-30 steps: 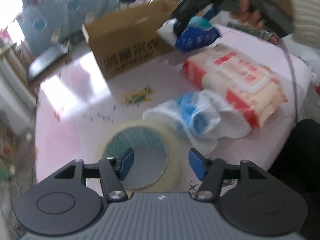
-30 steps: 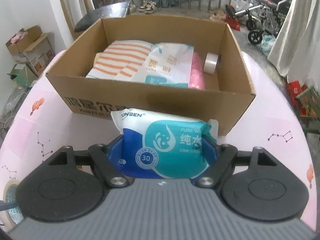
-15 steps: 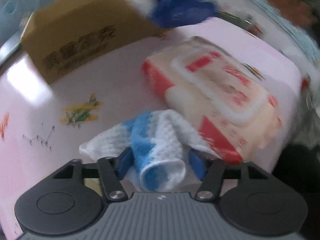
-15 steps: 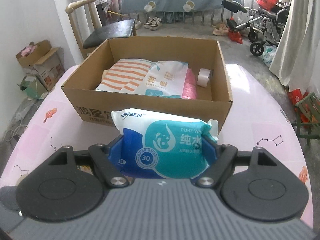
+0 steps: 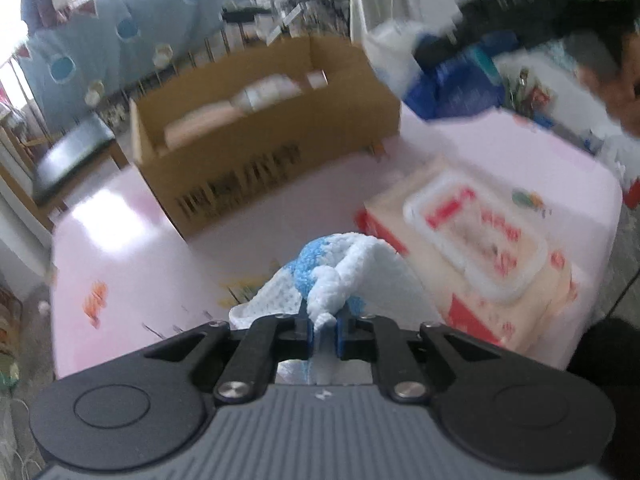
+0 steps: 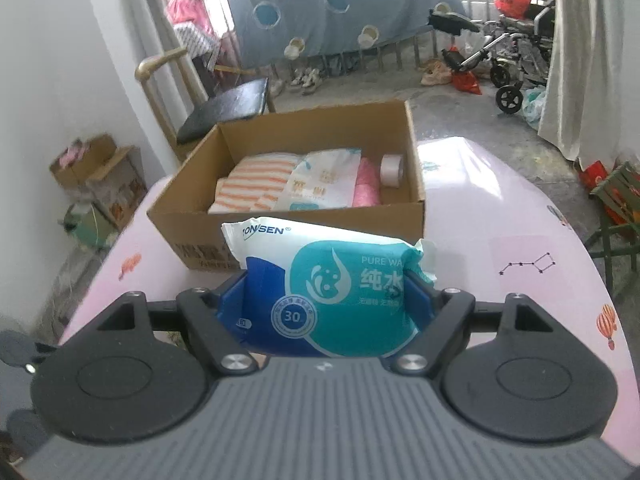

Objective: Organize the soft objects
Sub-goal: 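Carry the cloth and wipe pack into the box and open both grippers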

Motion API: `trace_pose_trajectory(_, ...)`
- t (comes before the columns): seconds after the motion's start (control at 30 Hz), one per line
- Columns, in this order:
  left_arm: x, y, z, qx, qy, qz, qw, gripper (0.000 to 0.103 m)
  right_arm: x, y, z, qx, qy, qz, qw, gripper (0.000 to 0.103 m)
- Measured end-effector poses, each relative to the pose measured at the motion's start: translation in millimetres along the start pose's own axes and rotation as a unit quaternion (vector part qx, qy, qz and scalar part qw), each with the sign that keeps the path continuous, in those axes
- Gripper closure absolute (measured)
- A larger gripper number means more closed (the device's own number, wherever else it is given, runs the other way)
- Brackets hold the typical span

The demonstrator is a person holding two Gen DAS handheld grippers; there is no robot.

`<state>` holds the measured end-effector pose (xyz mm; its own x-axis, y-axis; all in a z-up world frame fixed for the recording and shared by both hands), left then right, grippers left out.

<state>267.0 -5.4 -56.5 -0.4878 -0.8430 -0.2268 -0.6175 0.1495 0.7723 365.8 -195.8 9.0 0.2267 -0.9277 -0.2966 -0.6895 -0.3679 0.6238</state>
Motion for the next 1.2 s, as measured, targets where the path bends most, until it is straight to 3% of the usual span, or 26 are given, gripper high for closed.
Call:
trace_pose_trajectory(0.27,-37.6,39.1,-33.9,0.063,0.038,-0.014,0.9972,0.092,-3.7,29.8,-34.6,0.045,-0.017,-0.011,0.999,0.024)
trace_pose_trajectory(0.4,-44.8,41.9,-35.2,0.070,0.049,-0.012,0.9963,0.092,-8.5,12.8,-73.9,0.040,0.009,0.005,0.999,0.024)
trace_pose_trajectory(0.57,-43.4,34.3,-27.3,0.058,0.061,0.000,0.9965,0.092,-7.1,-56.5,-111.7,-0.017,0.014,0.024,0.999,0.024)
trace_pose_trajectory(0.8,-46.9,26.4,-9.9,0.046,0.077,0.008,0.9960,0.092,6.9,-167.3,-118.1,-0.141,0.022,0.061,0.988,0.024)
trace_pose_trajectory(0.87,-53.1,28.4,-14.4,0.053,0.082,0.007,0.9952,0.092,17.3,-188.5,-116.0,-0.156,0.012,0.090,0.984,0.024)
trace_pose_trajectory(0.93,-62.8,33.6,-23.9,0.065,0.092,0.006,0.9936,0.092,24.9,-202.6,-114.3,-0.159,0.022,0.114,0.980,0.024)
trace_pose_trajectory(1.2,-97.7,40.6,-98.0,0.125,0.092,-0.004,0.9879,0.092,37.4,-218.2,-111.2,-0.182,0.023,0.109,0.977,0.021)
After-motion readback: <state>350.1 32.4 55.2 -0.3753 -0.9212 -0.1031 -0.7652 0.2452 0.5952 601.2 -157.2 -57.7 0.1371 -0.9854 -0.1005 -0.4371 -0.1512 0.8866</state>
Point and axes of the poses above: each gripper's, at about its wrist camera, not at the fingertips, and y roughly against the way its jaws point, x to its right, z to its underside, the point moved 7 cm from there along -y, roughly the way its jaws point, and after that the axes turned 8 degrees about -z, right-handed, at the moved point
